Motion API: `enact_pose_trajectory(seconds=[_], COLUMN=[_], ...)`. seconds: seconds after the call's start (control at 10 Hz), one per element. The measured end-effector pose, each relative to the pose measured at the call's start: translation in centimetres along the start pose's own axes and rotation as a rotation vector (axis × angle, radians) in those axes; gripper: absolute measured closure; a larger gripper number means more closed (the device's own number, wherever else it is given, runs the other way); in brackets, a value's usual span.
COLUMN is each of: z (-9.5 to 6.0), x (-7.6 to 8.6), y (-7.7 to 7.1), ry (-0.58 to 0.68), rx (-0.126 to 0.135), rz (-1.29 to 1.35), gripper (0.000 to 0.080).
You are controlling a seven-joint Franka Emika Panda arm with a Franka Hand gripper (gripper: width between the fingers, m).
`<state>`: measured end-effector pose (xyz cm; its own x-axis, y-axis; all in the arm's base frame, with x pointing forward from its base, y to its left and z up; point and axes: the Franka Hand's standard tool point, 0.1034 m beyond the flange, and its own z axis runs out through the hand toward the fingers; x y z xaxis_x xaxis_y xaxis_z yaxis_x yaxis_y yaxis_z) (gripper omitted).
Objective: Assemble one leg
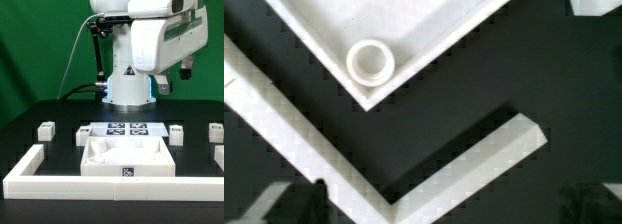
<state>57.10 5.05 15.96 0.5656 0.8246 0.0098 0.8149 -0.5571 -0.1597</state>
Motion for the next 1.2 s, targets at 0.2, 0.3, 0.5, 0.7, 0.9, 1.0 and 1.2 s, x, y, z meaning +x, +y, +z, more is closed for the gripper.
enact_pose_trajectory(seconds=[0.2,0.3,0.5,0.7,0.9,1.0,1.2], z=[0.0,0.0,0.0,1.1,3.3,3.9,4.9], x=[0.0,0.0,0.0,-0.9,-3.4,-4.2,-6.2], y=[0.0,0.0,0.0,0.3,0.6,0.9,2.5], ry=[0.000,0.000,-0.001,0.006,0.008,-0.002,-0.010], rx=[0.000,0.000,0.000,-0.018,-0.044,-0.051,-0.073], rz=[0.000,0.000,0.000,-0.082,-0.262,-0.327,-0.415], gripper=[0.0150,0.0150,0.0150,0.0150,0.0150,0.0150,0.0150])
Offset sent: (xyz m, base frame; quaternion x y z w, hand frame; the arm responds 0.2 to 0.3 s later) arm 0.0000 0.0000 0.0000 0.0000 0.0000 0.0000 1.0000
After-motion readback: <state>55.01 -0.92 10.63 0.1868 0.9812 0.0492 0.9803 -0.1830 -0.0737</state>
